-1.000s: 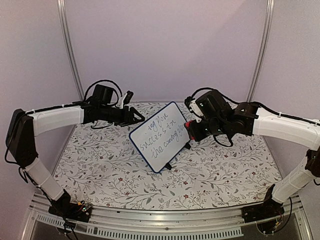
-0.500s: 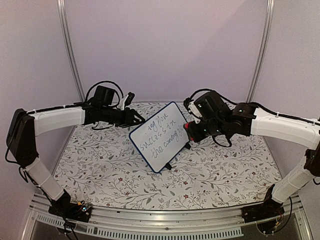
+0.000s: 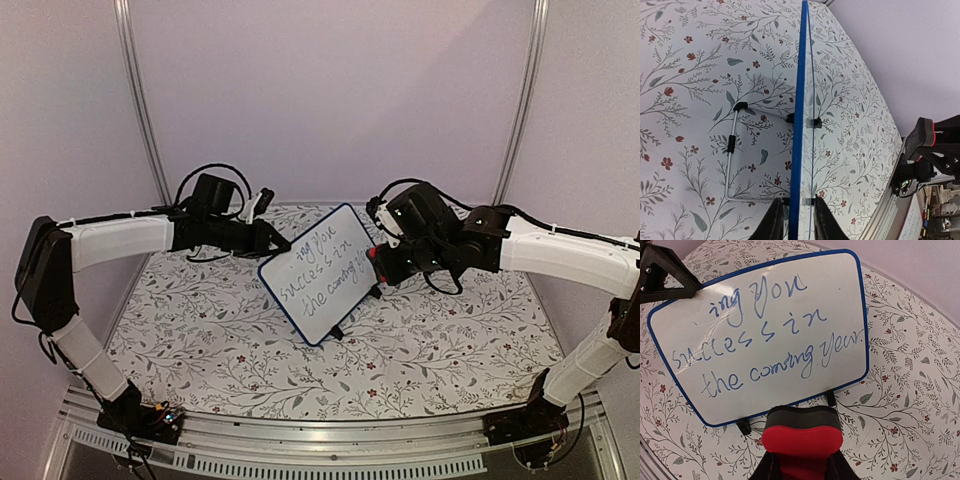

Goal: Erase the whiteboard
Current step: Erase the whiteboard at the center of the board.

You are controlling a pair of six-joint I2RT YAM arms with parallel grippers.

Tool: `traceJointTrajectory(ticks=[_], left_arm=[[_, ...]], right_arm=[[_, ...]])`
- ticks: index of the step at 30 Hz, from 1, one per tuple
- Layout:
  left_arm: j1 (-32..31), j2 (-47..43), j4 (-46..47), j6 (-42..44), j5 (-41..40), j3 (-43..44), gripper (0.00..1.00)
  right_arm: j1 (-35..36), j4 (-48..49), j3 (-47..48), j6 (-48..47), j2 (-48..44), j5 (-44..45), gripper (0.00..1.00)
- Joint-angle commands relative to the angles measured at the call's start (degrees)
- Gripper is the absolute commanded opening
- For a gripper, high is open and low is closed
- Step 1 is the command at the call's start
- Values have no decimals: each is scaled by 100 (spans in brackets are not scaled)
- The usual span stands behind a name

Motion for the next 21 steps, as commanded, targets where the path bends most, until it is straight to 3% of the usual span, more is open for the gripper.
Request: traceJointTrajectory(ticks=[1, 4, 7, 14, 21], left_arm=[[-113, 91, -77, 69, -32, -6, 20], [-157, 96, -155, 58, -45, 12, 14], [-231, 123, -300, 44, -49, 72, 1], [-384, 65, -698, 110, -3, 266, 0], [-412, -153, -513, 42, 422, -116, 0]], right_arm=[[-29, 65, 122, -36, 80, 1, 17], [-25, 6, 200, -56, 80, 24, 17], [-29, -56, 259, -73, 72, 37, 17], [-30, -146, 292, -100, -19, 91, 17], [-30, -195, 344, -151, -91, 103, 17]])
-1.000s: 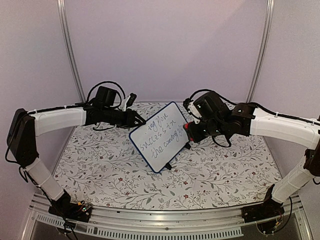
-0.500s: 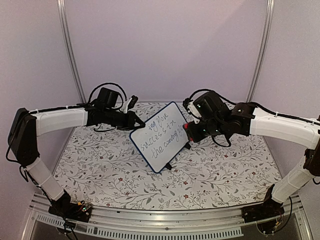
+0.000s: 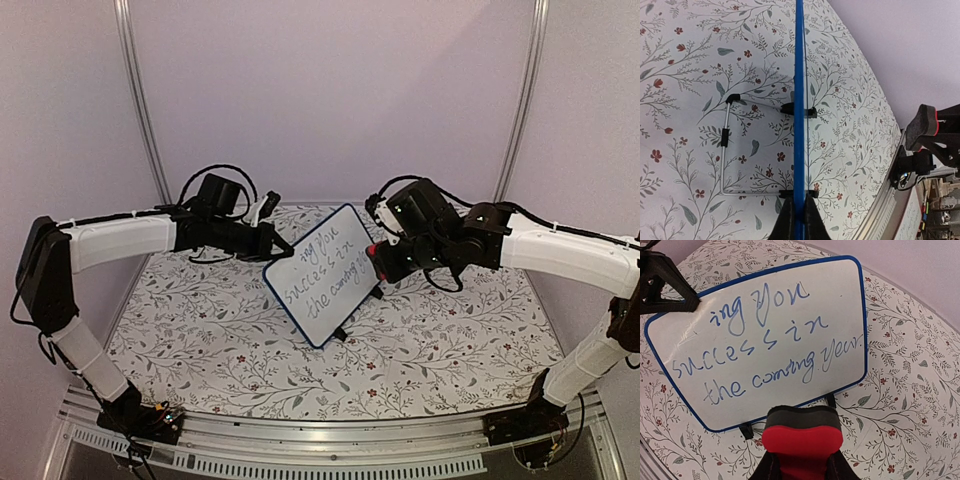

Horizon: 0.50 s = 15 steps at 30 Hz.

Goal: Erase the whiteboard
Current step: Erase the whiteboard at the center of the board.

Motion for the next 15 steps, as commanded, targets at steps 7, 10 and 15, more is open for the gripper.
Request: traceJointTrajectory(ticks=[7, 10, 15], left_arm=[[-334, -466, -85, 151, 687, -451, 0], [-389, -532, -83, 171, 690, -535, 0], [-516, -569, -52, 246, 650, -613, 0]], right_arm=[[-30, -136, 308, -78, -13, -20, 17], [-13, -125, 353, -74, 26, -138, 17], [207, -136, 536, -31, 241, -165, 17]])
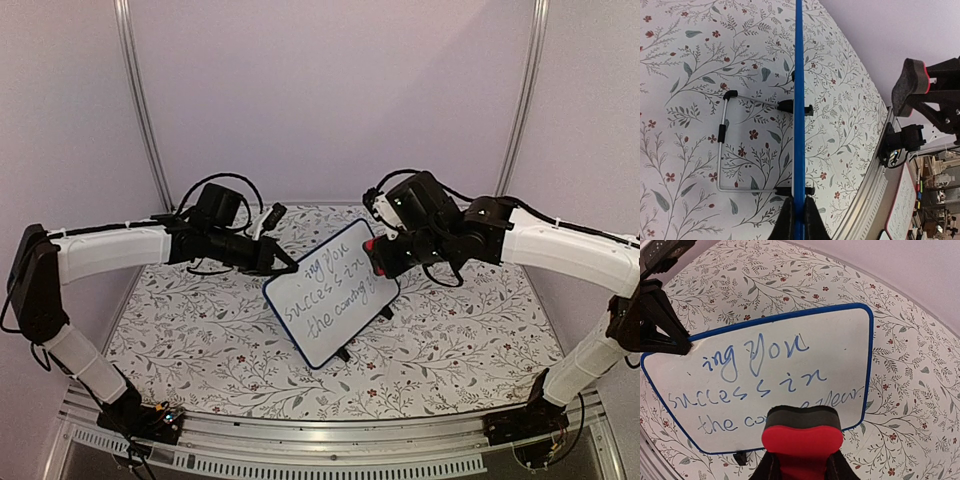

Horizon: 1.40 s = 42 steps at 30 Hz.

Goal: Erase the whiteboard
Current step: Erase the whiteboard at the center of the board.

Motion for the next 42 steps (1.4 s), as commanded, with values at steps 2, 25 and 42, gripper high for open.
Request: traceJointTrajectory(ticks=[2, 25, 42], left_arm=[[-238, -153, -63, 236, 319, -115, 0], [0, -485, 615, 135, 561, -509, 18], [111, -389, 653, 45, 623, -541, 10]], right_arm=[[268, -73, 501, 9, 473, -98, 17], [821, -162, 1455, -166, 1773, -277, 18], [821, -252, 1834, -206, 2285, -327, 18]])
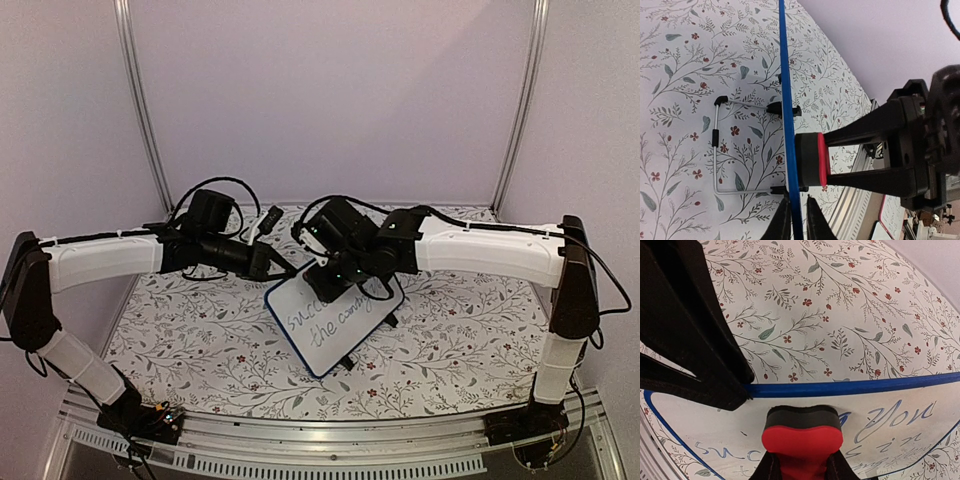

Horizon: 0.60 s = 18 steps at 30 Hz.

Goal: Erase the whiteboard
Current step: Erase the whiteboard at the center of the board.

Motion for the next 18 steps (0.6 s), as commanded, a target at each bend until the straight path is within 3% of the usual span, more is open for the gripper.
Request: traceJointTrajectory(ticks=[1, 8, 18], left_arm=[[55, -24, 179, -1, 123, -35, 8], [53, 14, 197, -25, 152, -50, 2], [57, 47, 216, -34, 151, -65, 2]], right_arm=[[23, -39, 81, -30, 106, -33, 18], [23, -28, -79, 4, 117, -41, 18], [28, 34, -392, 92, -20, -135, 18]])
